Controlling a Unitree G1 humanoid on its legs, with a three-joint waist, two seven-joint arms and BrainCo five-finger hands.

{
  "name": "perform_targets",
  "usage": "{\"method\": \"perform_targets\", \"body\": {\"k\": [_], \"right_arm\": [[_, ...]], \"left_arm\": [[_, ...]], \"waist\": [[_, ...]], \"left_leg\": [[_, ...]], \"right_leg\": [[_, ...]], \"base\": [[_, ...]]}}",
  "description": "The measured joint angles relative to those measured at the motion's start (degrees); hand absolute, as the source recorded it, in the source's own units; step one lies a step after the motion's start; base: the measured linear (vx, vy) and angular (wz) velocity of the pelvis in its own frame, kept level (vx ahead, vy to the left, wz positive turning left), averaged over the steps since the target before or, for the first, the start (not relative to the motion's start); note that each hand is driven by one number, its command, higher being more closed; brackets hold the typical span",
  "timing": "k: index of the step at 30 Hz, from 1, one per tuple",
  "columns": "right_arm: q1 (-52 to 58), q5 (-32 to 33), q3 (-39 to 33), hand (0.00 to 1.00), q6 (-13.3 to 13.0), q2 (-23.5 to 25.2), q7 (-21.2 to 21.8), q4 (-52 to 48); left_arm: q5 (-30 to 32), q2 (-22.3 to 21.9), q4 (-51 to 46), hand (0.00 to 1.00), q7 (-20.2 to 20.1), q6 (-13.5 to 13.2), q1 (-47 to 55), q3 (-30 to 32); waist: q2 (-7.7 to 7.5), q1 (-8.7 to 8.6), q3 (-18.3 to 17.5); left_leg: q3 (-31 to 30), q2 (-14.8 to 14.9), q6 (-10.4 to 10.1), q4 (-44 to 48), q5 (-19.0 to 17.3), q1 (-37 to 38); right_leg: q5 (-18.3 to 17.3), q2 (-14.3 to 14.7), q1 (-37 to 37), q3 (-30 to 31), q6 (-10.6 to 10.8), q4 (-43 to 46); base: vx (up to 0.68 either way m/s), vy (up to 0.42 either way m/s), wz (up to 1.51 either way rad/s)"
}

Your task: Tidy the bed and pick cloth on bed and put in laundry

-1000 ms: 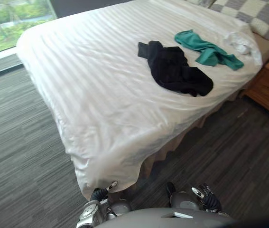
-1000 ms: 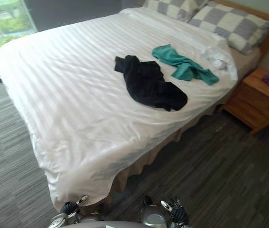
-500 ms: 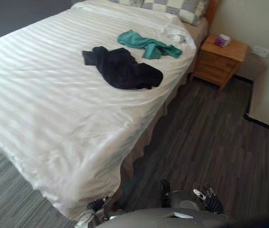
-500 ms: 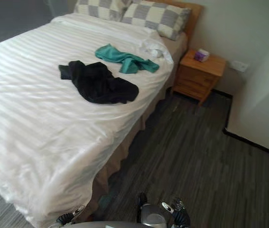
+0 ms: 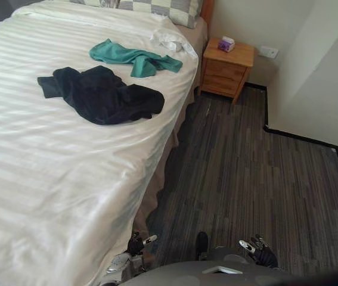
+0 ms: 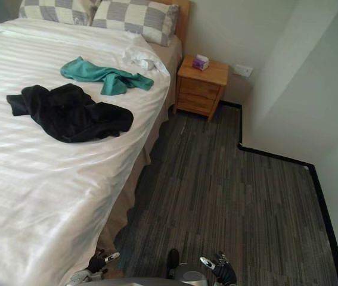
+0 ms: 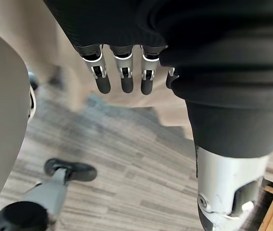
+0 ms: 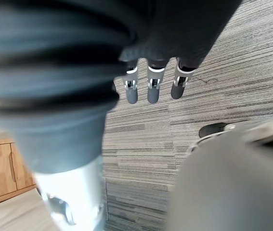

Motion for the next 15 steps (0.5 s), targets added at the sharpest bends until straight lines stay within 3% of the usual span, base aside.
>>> {"method": "perform_targets", "body": {"k": [1,2,4,5,11,15], "right_arm": [[-1.05,-0.41,0.99,0.0,0.24,-0.89,0.19,1.07],[-1.95,-0.36,1.6,0.0,0.39,-1.63,0.35,2.17],[-3.56,-0.05,1.59,0.0,0.62,-2.59,0.34,3.47],[-3.02,2.79,-2.25,0.0,2.36,-1.64,-0.87,3.96],[-2.99,2.81,-2.26,0.0,2.35,-1.53,-0.93,3.94],[-2.93,3.03,-2.14,0.0,2.51,-1.49,-1.86,3.68]], "left_arm": [[-0.76,-0.24,0.03,0.0,0.03,0.6,0.0,1.16],[-0.85,-0.71,0.1,0.0,0.02,1.08,0.01,1.26],[-0.8,-0.99,0.08,0.0,-0.09,1.58,-0.03,0.83],[-0.7,0.94,2.33,0.0,-1.37,15.75,-3.5,0.62],[-0.72,0.9,2.34,0.0,-1.3,15.73,-3.6,0.47],[-1.06,0.65,2.15,0.0,-0.65,13.94,-3.79,-1.93]], "waist": [[-0.21,0.69,0.29],[0.72,0.89,0.54],[2.33,0.48,1.26],[3.36,0.28,0.4],[3.19,0.11,0.58],[3.44,0.2,1.39]], "left_leg": [[-5.03,-0.68,2.42,4.01,-1.1,-0.68],[-10.98,-2.13,4.8,4.34,-3.99,-0.9],[-14.63,-3.66,5.81,-0.29,-5.61,-1.14],[-15.71,-3.68,1.95,-4.53,-3.32,-1.68],[-15.87,-3.2,1.68,-6.66,-3.66,-1.54],[-15.49,-2.45,1.63,-7.41,-3.63,-1.74]], "right_leg": [[-0.09,-0.54,0.57,2.89,-0.15,-0.01],[0.14,-0.23,0.55,5.8,0.11,-0.02],[1.16,0.08,0.58,7.9,1.26,-0.03],[-0.1,1.62,-1.27,5.15,0.56,-0.41],[0.02,1.7,-1.56,3.59,0.63,-0.4],[-0.1,1.66,-1.62,1.65,0.5,-0.36]], "base": [[0.08,0.073,-1.14],[0.07,0.103,-1.14],[-0.04,0.133,-0.63],[-0.06,0.074,-0.15],[-0.03,0.008,0.11],[-0.02,-0.001,0.11]]}}
